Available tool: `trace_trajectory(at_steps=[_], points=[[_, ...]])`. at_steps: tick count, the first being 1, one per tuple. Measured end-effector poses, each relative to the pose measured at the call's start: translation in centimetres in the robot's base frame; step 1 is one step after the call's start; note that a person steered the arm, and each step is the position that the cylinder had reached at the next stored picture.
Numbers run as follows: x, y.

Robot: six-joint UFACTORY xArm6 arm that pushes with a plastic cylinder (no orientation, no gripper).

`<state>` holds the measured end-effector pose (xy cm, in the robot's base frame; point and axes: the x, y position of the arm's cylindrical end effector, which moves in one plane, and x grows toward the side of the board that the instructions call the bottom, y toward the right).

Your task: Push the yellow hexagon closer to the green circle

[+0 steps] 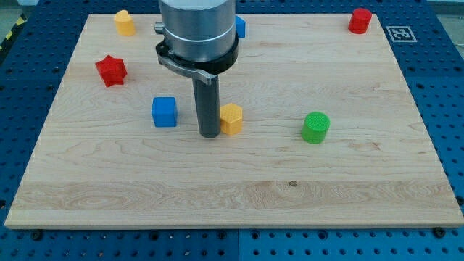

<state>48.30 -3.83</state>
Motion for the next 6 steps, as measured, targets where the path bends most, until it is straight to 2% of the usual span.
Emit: trace_trajectory(at_steps=[3,6], points=[[-3.5,3.6],[-2.7,8.7]])
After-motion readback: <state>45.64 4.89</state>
